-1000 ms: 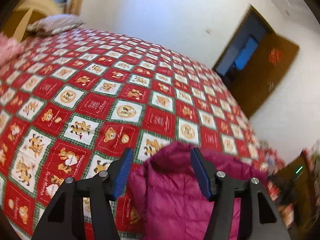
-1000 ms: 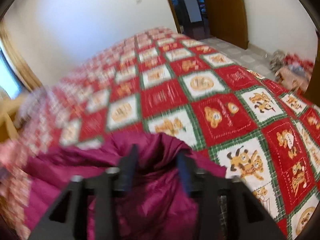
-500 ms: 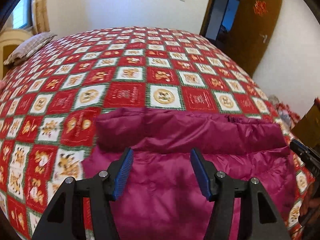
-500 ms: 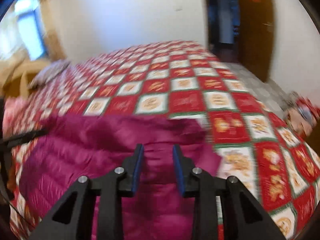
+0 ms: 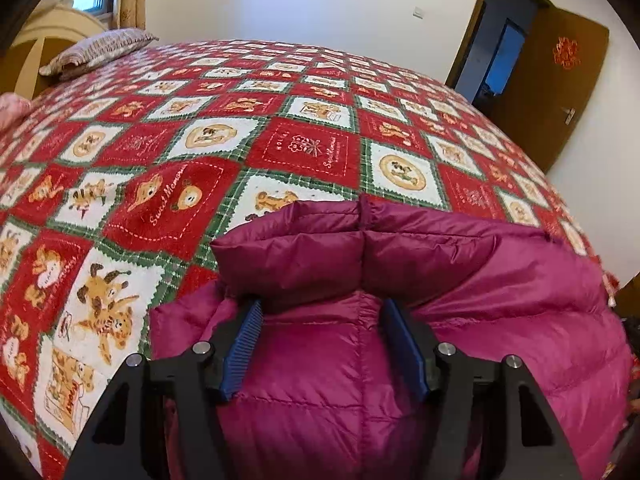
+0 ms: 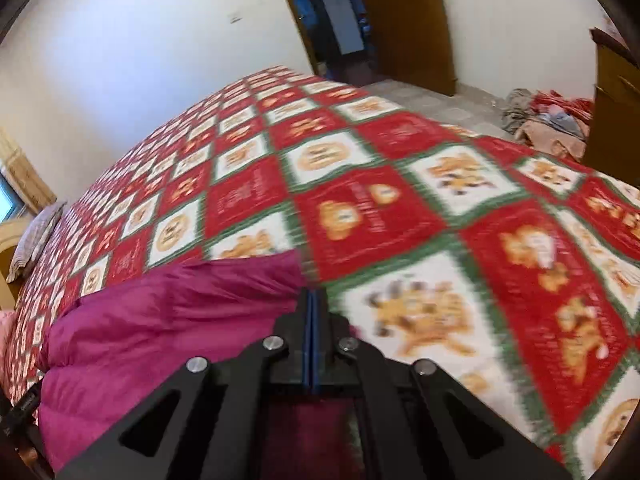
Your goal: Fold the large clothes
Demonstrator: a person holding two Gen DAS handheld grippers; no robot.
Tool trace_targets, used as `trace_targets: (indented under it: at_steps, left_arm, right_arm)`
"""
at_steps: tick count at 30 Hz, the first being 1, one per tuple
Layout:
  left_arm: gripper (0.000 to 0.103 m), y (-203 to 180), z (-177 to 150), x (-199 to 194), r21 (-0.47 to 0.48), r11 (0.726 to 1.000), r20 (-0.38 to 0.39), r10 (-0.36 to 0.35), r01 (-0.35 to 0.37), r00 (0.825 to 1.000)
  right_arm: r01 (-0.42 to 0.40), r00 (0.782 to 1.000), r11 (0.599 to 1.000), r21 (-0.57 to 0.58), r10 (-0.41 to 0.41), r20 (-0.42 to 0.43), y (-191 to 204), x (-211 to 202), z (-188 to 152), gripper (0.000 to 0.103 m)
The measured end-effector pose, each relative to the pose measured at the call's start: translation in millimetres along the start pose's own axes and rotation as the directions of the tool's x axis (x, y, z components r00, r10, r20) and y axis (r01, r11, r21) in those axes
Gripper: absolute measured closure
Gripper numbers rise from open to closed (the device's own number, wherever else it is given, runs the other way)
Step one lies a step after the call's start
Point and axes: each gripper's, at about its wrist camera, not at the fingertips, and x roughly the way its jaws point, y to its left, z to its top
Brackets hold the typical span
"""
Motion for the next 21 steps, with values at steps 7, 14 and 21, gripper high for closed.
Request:
trace_targets:
  at_steps: [7,14,21]
  left_arm:
    - [0.037,-1,-1,2,0.021,1.000,-0.001,0.022,-0.022,1.000]
    - [0.037,-9,-1,4,0.057,0.996,-0.001,0.072,-0.072,0.997]
    - [0.036,-2,-1,5,0.031,0.999,-0.001,0.038,-0.038,0.999]
  right_arm:
    - [-0.099,0.992,0.986,-0.131,0.109,0.070,42,-52,2,0.090]
    - [-0.140,0.990,0.921,-0.364,0.127,-0.060,153,-16,-21,0.091]
    - [-0.135,0.991,0.953,-0.273,0.128,-0.045,130,28,-42,0.103]
